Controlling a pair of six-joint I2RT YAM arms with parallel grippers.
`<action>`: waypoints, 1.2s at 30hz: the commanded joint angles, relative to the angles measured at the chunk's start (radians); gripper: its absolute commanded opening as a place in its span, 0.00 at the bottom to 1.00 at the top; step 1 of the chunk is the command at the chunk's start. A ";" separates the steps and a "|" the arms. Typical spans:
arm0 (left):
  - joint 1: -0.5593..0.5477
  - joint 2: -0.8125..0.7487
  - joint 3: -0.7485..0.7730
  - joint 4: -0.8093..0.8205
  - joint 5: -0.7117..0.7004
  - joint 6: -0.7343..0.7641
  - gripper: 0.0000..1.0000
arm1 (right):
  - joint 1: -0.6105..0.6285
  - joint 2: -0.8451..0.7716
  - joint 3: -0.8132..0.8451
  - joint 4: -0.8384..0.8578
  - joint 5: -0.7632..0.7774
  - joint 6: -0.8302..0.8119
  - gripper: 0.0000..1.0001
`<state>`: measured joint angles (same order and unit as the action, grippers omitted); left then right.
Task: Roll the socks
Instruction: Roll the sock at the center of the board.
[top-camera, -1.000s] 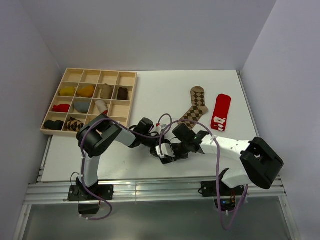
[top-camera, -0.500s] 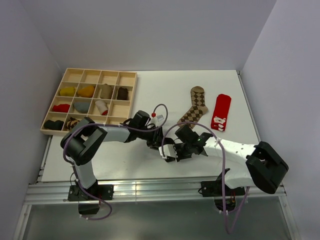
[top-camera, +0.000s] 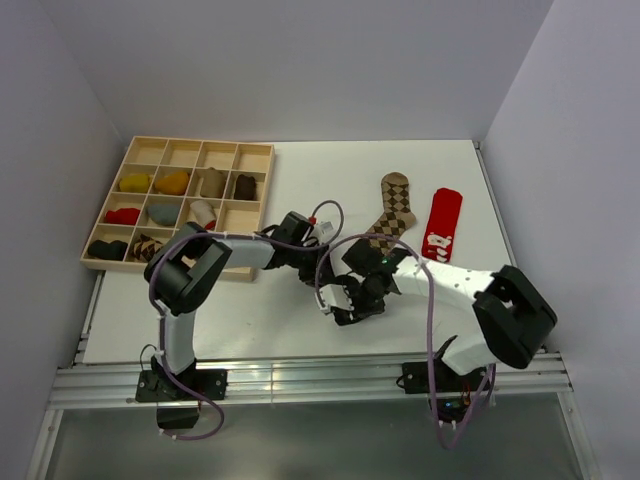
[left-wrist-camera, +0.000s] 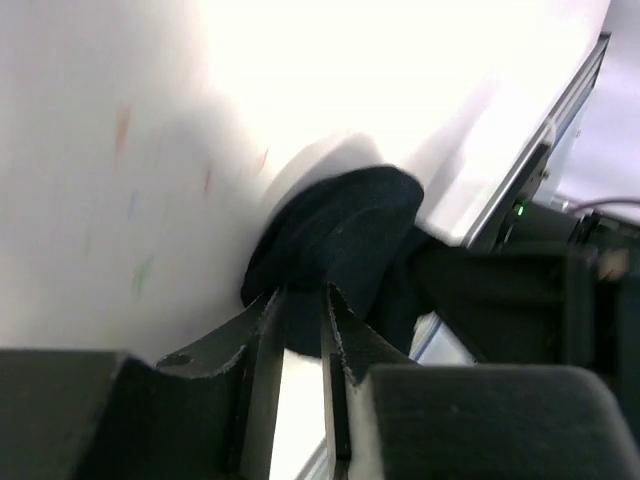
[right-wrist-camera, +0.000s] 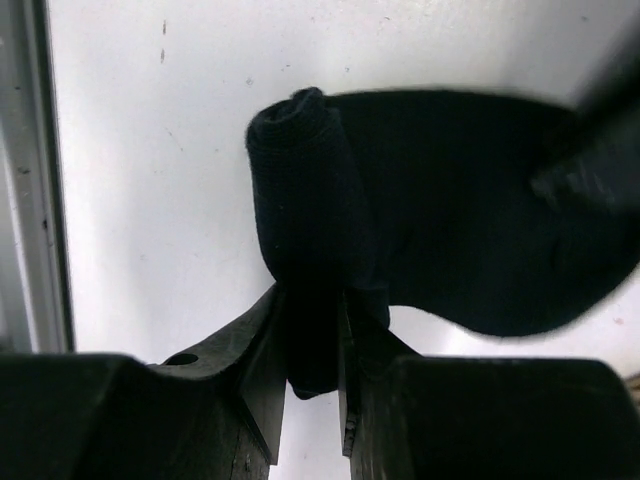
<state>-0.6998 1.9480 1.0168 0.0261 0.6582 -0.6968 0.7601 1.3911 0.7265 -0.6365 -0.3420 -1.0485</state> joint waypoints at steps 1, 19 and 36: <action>0.000 0.074 0.101 -0.012 -0.039 0.037 0.26 | -0.016 0.104 0.099 -0.179 -0.045 -0.045 0.24; 0.042 -0.116 0.004 0.169 -0.259 -0.027 0.48 | -0.283 0.637 0.586 -0.652 -0.324 -0.174 0.24; 0.013 -0.598 -0.428 0.420 -0.503 0.017 0.50 | -0.321 0.761 0.698 -0.758 -0.339 -0.171 0.25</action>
<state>-0.6525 1.4311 0.6285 0.3538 0.2104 -0.7532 0.4358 2.1277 1.3876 -1.3548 -0.7151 -1.2232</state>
